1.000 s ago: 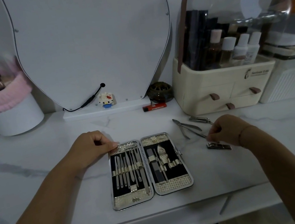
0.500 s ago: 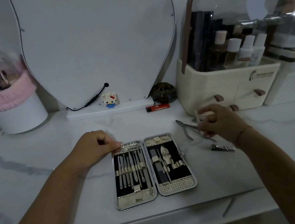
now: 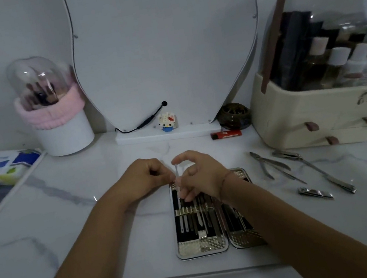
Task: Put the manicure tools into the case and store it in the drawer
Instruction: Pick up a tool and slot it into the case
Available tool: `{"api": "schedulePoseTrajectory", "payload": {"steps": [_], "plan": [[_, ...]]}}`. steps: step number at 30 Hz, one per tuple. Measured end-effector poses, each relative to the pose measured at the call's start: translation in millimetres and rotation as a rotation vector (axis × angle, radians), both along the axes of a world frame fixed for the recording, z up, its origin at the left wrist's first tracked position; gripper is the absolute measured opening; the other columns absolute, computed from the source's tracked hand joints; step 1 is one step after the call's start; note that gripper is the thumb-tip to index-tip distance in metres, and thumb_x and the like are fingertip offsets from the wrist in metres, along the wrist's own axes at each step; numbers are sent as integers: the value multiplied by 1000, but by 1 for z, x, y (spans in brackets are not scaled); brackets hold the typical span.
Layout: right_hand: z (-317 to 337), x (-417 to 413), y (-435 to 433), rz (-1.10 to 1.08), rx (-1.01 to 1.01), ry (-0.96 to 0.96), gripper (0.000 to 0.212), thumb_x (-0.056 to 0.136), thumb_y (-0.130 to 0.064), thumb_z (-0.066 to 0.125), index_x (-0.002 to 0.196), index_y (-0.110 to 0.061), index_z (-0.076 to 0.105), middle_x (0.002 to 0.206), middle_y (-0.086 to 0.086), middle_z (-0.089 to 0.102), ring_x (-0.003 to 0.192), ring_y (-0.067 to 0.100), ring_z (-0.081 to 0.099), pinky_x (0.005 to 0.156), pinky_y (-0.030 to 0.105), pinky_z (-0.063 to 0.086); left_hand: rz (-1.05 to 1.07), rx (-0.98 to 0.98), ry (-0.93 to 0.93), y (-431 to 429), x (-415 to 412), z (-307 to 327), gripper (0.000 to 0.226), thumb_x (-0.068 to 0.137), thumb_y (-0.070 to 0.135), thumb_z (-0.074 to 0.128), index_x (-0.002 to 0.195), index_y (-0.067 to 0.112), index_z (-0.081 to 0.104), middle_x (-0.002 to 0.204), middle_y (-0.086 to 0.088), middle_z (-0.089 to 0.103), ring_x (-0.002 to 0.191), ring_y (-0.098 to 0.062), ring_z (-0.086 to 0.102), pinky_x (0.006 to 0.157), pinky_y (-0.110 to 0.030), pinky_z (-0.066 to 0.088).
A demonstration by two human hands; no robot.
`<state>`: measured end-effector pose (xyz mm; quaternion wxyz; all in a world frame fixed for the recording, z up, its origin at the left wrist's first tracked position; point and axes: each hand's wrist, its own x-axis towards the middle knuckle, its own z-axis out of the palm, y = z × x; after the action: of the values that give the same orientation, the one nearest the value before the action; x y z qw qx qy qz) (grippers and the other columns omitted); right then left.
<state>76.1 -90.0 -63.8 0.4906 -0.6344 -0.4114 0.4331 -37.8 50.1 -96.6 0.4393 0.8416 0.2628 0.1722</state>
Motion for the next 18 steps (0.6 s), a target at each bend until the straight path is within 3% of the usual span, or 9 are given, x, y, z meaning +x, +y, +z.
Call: {"api": "schedulePoseTrajectory", "payload": {"steps": [3, 6, 12, 18], "plan": [[-3, 3, 1, -48, 4, -5, 25, 82, 3, 60, 105, -4, 51, 62, 16, 61, 46, 17, 61, 45, 24, 54, -38, 16, 41, 1, 1, 4, 5, 74, 25, 79, 73, 21, 75, 80, 0, 73, 76, -14, 64, 75, -31, 49], [-4, -16, 33, -3, -35, -95, 13, 83, -1, 62, 93, -6, 56, 61, 11, 63, 43, 13, 59, 41, 21, 50, 20, 17, 46, 28, -23, 0, 7, 75, 28, 78, 76, 21, 76, 80, 4, 72, 74, -6, 62, 73, -24, 46], [-4, -15, 35, -5, -65, -230, 15, 81, -2, 62, 96, -3, 61, 62, 7, 62, 33, 4, 51, 34, 15, 40, -21, -2, 53, 29, -22, 1, 5, 76, 25, 77, 79, 21, 76, 76, 13, 68, 71, 3, 60, 65, -7, 41], [-10, -12, 30, -2, -30, -444, 15, 84, -15, 62, 97, -8, 66, 51, 1, 55, 30, 0, 46, 38, 11, 37, -52, 13, 40, 27, -22, 2, 4, 80, 19, 74, 78, 23, 75, 72, 23, 65, 69, 6, 58, 66, -5, 41]]}}
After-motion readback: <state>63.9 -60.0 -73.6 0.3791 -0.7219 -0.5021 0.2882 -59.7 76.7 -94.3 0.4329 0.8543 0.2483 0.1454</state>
